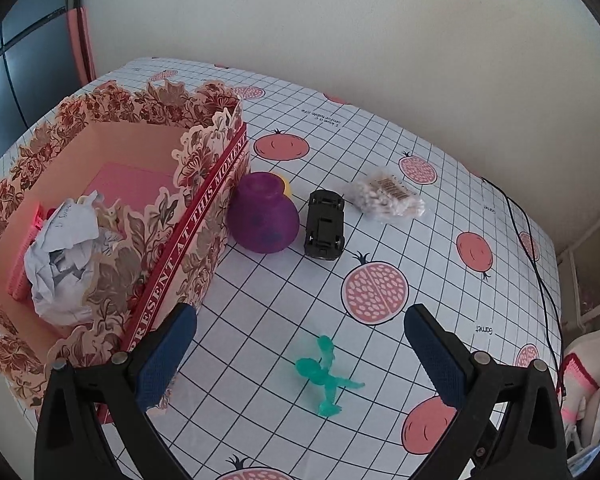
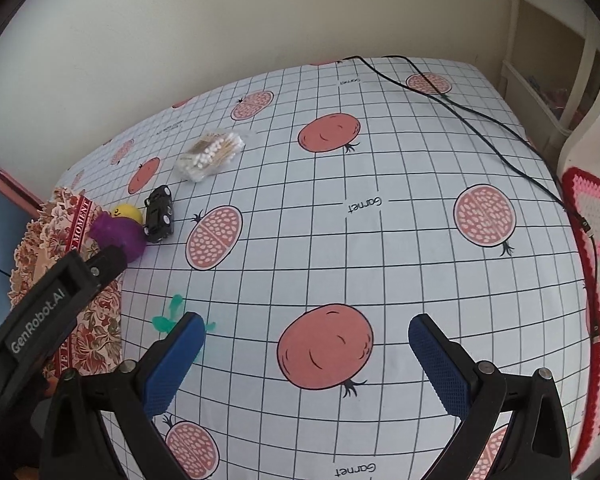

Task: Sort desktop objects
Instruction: 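Move both tools back toward the green figure and black car, then lower the left tool onto the green plastic figure and grasp it, then grasp the black toy car with the right tool while the left tool holds the figure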

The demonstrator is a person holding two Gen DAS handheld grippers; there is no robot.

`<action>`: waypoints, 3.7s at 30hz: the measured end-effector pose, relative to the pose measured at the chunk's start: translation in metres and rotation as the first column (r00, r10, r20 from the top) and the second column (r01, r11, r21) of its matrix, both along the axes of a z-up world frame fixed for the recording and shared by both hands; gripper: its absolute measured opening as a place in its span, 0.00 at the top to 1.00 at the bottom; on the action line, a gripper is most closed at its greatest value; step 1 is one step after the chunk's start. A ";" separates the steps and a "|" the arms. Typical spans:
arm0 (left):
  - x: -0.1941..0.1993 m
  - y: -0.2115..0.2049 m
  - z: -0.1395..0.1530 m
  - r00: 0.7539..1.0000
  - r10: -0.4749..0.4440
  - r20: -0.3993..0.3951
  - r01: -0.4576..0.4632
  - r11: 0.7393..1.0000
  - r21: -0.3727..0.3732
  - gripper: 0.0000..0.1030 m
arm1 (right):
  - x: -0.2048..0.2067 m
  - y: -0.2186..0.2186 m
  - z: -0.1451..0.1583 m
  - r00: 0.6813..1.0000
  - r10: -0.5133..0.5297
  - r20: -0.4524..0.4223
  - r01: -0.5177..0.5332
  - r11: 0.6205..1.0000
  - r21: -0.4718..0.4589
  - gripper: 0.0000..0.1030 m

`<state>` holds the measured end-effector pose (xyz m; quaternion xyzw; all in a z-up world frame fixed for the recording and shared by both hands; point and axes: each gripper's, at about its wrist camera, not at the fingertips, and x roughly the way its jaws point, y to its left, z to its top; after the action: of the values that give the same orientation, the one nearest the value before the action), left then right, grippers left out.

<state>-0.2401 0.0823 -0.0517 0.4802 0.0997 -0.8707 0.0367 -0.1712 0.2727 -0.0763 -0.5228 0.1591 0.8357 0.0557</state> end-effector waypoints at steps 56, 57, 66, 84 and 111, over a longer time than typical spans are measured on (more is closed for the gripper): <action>-0.002 0.005 -0.063 0.968 -0.088 0.234 0.057 0.989 0.135 0.56 | -0.004 0.005 -0.015 0.999 -0.030 0.033 0.031 0.999 -0.015 0.00; -0.002 0.005 -0.064 0.968 -0.090 0.234 0.058 0.989 0.139 0.59 | -0.004 0.006 -0.015 0.999 -0.032 0.033 0.032 0.999 -0.017 0.00; -0.004 0.005 -0.067 0.972 -0.106 0.212 0.071 0.983 0.167 0.73 | -0.005 0.007 -0.015 0.999 -0.036 0.025 0.036 0.999 -0.015 0.00; -0.021 -0.045 -0.008 0.999 -0.029 -0.030 0.034 0.978 0.207 0.76 | -0.050 -0.038 0.023 0.971 0.084 -0.225 -0.111 0.988 -0.108 0.00; -0.033 -0.069 -0.020 0.997 0.066 -0.037 -0.058 0.980 0.191 0.76 | -0.146 -0.109 -0.035 0.945 0.313 -0.098 -0.323 0.938 -0.123 0.45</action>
<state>-0.2728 0.0132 -0.0719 0.4594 0.1980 -0.8658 0.0159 -0.3173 0.1634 -0.1114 -0.5117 0.1316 0.8401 -0.1224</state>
